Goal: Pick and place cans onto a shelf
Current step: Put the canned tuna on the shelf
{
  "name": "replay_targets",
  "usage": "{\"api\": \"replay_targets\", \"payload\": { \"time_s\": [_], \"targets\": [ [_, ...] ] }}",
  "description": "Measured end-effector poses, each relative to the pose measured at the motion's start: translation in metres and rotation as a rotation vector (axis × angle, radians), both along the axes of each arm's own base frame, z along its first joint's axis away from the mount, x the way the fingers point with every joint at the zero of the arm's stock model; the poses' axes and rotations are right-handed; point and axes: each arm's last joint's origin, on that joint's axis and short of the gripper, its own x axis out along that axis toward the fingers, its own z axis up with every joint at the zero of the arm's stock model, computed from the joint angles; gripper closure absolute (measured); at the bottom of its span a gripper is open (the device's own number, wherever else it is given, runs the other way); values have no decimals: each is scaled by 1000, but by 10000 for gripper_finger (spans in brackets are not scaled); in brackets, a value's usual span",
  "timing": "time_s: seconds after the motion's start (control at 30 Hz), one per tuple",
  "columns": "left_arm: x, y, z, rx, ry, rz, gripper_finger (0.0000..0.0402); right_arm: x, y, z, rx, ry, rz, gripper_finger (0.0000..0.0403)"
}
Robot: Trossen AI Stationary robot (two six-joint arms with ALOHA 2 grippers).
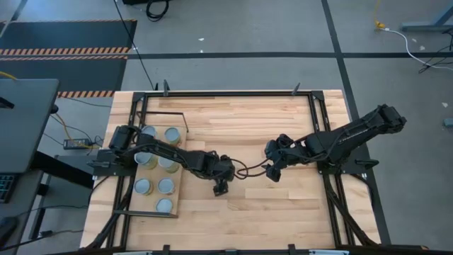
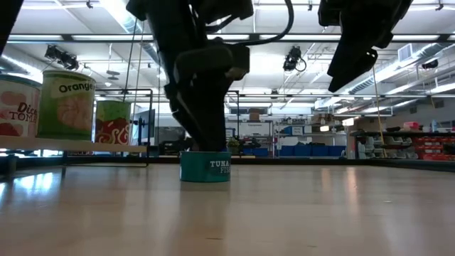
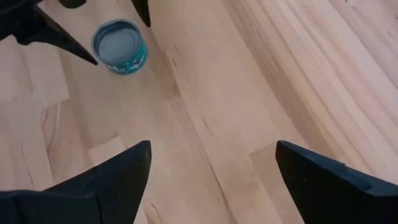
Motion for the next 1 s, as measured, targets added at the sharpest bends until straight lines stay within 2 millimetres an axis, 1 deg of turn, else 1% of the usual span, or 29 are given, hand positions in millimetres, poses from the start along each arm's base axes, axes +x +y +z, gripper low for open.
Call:
{"api": "replay_targets", "payload": {
  "time_s": [0.23,0.37,0.47,0.63,0.73,0.8,0.9,1.0],
  "targets": [
    [0,0,0,4,1,-3,12,1,-4,0,-5,2,-8,50],
    [0,2,0,53,-10,15,12,2,-7,0,-16,3,-7,50],
    [3,5,-7,52,4,7,12,3,-11,1,-20,-2,-13,50],
    [7,7,-25,16,44,2,12,5,-14,1,-9,-2,-4,50],
    [8,6,-31,11,59,3,13,5,-15,0,-5,-4,-12,50],
    [8,6,-31,12,62,4,15,5,-15,0,-1,-10,-18,50],
    [5,7,-30,-7,85,35,33,5,-15,-3,3,-13,-21,53],
    [-3,8,-24,-33,131,113,69,4,-15,-6,8,-8,-31,54]
  ]
}}
